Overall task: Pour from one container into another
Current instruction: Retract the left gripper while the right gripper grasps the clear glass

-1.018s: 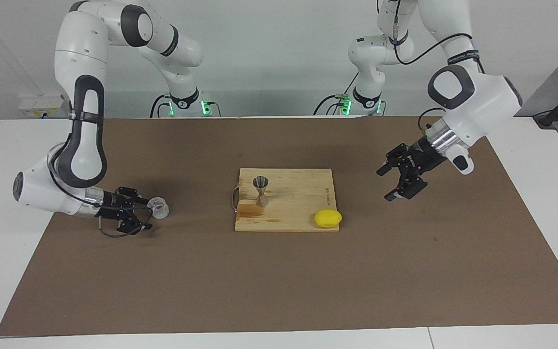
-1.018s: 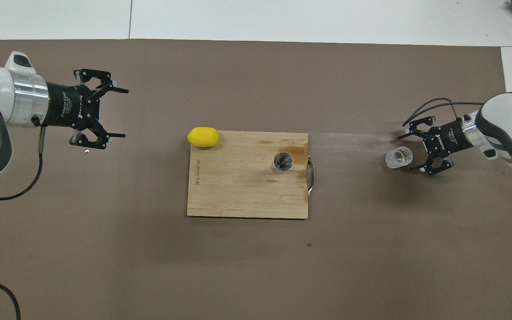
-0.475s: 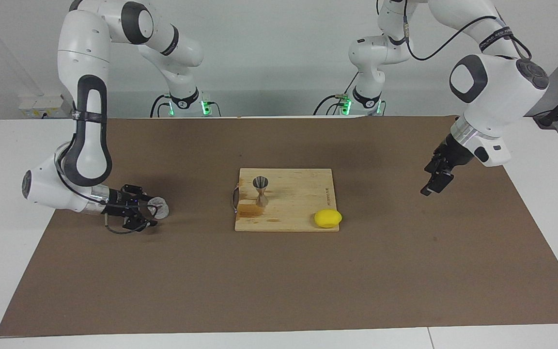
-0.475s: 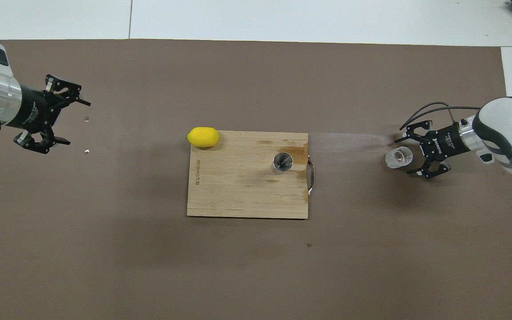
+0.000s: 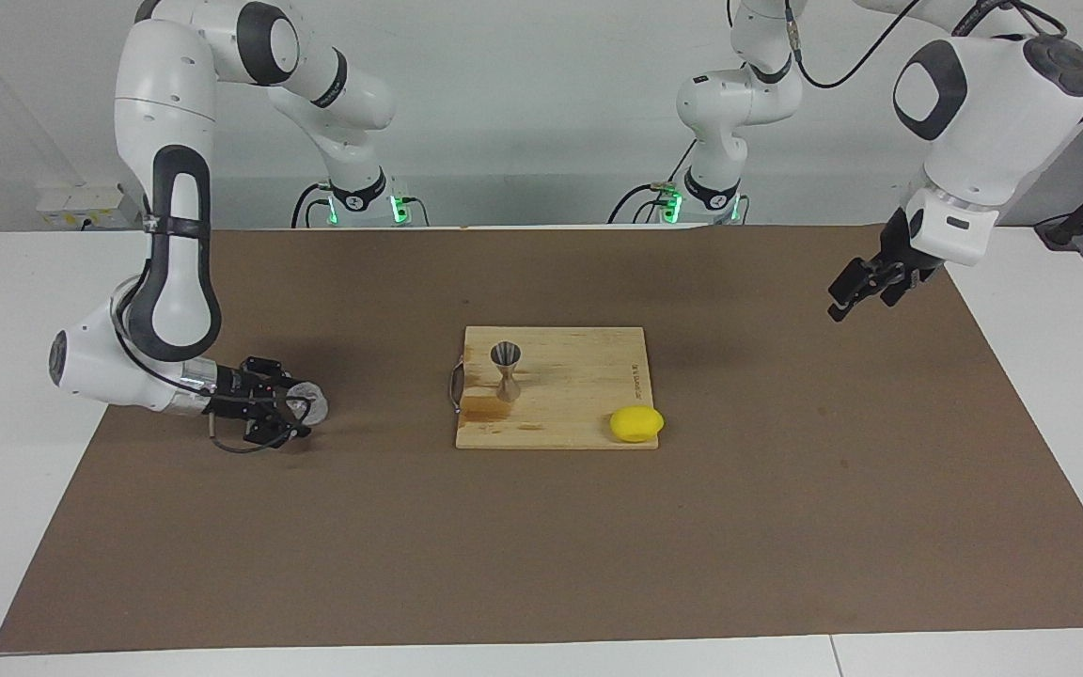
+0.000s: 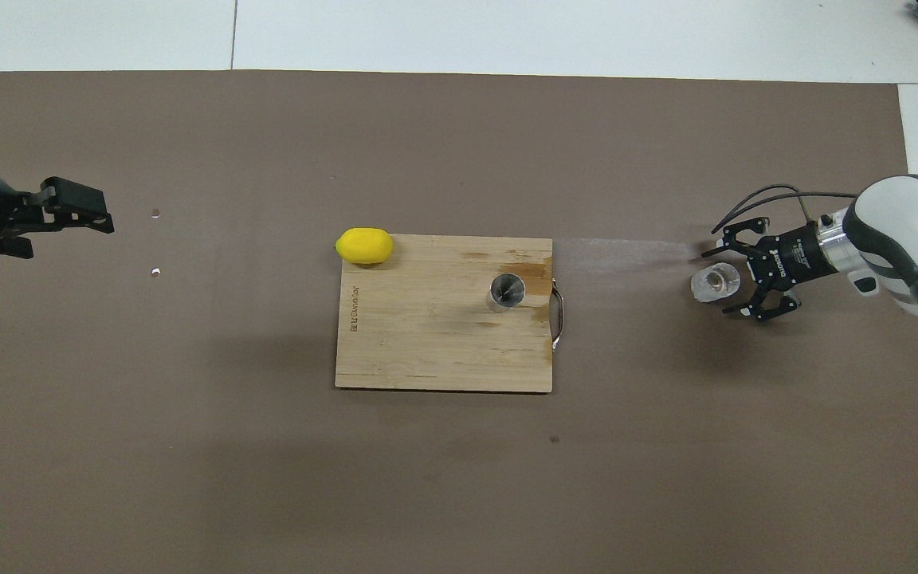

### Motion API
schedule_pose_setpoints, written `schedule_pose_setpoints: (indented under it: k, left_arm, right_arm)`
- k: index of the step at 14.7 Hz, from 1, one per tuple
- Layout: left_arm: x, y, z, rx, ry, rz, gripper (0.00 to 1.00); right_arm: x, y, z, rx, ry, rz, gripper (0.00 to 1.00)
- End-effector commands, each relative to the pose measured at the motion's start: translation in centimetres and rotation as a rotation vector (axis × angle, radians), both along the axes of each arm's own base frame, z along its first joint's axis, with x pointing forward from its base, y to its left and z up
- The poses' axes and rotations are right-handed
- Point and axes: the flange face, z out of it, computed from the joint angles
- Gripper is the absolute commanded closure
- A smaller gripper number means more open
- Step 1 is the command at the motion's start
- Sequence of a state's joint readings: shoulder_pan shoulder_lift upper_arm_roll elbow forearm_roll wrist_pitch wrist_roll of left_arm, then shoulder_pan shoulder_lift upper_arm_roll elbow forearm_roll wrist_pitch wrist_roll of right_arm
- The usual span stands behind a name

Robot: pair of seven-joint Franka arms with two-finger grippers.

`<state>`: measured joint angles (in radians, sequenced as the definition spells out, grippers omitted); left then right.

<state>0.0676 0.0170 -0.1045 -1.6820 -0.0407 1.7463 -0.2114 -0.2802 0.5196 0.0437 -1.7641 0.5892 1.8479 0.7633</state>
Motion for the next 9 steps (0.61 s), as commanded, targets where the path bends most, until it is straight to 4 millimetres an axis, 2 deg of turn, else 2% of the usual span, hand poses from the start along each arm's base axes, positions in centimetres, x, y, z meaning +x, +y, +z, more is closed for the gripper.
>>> schedule_pose_setpoints:
  k: [1, 3, 5, 8, 9]
  left_arm:
    - [-1.4, -0.6, 1.8, 0.099, 0.017, -0.115, 0.0]
    - [-2.1, -0.9, 3.5, 0.103, 0.055, -0.191, 0.0]
    - [-2.8, -0.8, 5.0, 0.091, 0.09, -0.251, 0.0]
    - [-3.5, -0.5, 5.4, 0.08, 0.094, -0.244, 0.0]
    - [-3.9, -0.4, 4.8, 0.078, 0.087, -0.243, 0.0]
  right_arm:
    - [-0.7, 0.4, 0.4, 0.023, -0.023, -0.006, 0.01]
    - [-0.8, 0.5, 0.4, 0.024, -0.021, -0.004, 0.05]
    - [-0.9, 0.4, 0.5, 0.028, -0.018, -0.007, 0.16]
    - [-0.9, 0.4, 0.6, 0.044, -0.019, -0.02, 0.3]
    - [-1.0, 0.3, 0.6, 0.048, -0.018, -0.026, 0.36]
